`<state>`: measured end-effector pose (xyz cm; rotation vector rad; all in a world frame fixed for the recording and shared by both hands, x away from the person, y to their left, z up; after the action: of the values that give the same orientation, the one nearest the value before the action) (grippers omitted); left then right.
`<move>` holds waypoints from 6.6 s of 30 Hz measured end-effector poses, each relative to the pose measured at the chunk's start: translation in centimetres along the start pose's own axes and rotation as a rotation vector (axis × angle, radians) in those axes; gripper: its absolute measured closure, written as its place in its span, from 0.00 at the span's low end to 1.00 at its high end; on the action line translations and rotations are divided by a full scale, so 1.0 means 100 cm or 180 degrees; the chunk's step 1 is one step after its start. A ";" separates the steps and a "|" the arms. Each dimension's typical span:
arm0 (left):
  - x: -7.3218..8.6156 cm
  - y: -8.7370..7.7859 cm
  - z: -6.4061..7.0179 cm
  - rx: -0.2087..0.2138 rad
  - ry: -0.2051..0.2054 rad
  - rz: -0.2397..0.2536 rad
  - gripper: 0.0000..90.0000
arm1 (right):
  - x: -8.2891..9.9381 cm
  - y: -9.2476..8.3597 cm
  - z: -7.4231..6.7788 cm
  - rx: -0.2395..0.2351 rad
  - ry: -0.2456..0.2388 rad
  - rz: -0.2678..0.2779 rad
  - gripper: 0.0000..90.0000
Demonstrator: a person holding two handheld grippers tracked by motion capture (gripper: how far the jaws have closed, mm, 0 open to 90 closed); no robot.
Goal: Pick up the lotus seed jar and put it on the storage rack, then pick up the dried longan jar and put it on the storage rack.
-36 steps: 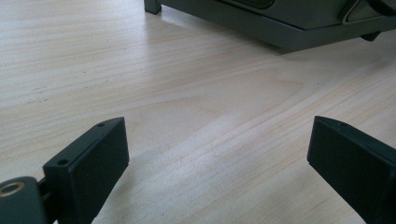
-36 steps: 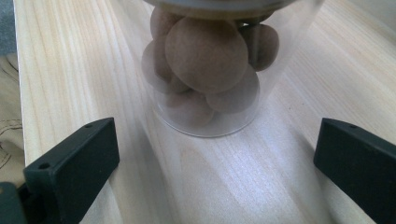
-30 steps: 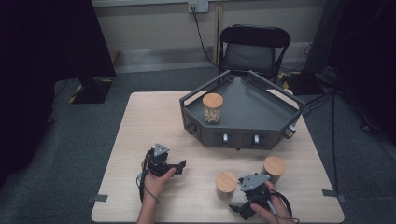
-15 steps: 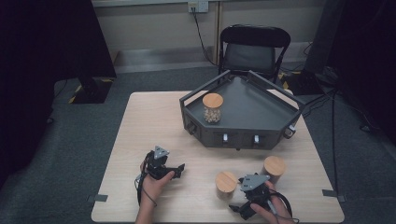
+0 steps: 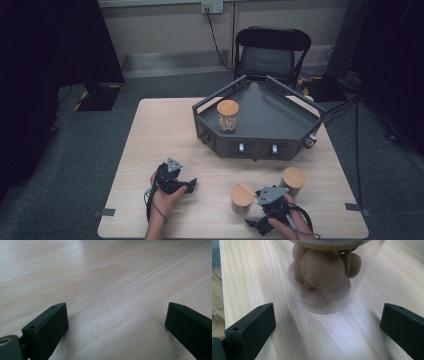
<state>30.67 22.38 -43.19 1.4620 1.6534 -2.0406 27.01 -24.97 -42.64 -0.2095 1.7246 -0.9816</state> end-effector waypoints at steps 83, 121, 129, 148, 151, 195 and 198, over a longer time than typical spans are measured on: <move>0.001 -0.002 0.000 0.0009 0.0034 -0.0032 0.00 | -0.001 0.005 0.010 -0.0175 0.0223 0.0503 0.08; 0.001 -0.002 0.000 0.0009 0.0034 -0.0032 0.00 | 0.004 0.018 0.005 -0.0223 0.0170 0.0707 0.26; 0.001 -0.002 0.000 0.0009 0.0032 -0.0031 0.00 | 0.005 0.018 0.003 -0.0192 0.0135 0.0733 0.27; 0.001 -0.002 0.000 0.0009 0.0032 -0.0030 0.00 | -0.003 0.009 0.001 -0.0200 0.0001 0.0736 0.28; 0.001 -0.002 0.000 0.0009 0.0034 -0.0032 0.00 | -0.008 0.004 0.000 -0.0175 -0.0059 0.0722 0.28; 0.001 -0.002 0.000 0.0008 0.0032 -0.0030 0.00 | -0.048 -0.050 0.038 -0.0174 0.0069 0.0792 0.28; 0.001 -0.002 0.000 0.0008 0.0032 -0.0030 0.00 | -0.049 -0.053 0.043 -0.0185 0.0105 0.0811 0.28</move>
<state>30.47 22.50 -43.18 1.4707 1.6651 -2.0442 30.92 -27.72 -35.69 -0.0096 1.7611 -0.7525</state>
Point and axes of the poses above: each handheld gripper's, and its own axes: y roughly forward along the jaws, x roughly out of its underside, z roughly to its right, the point moved 2 cm from there along y, roughly forward along the jaws, and after that the axes turned 7 degrees about y, right-handed, at the moved point
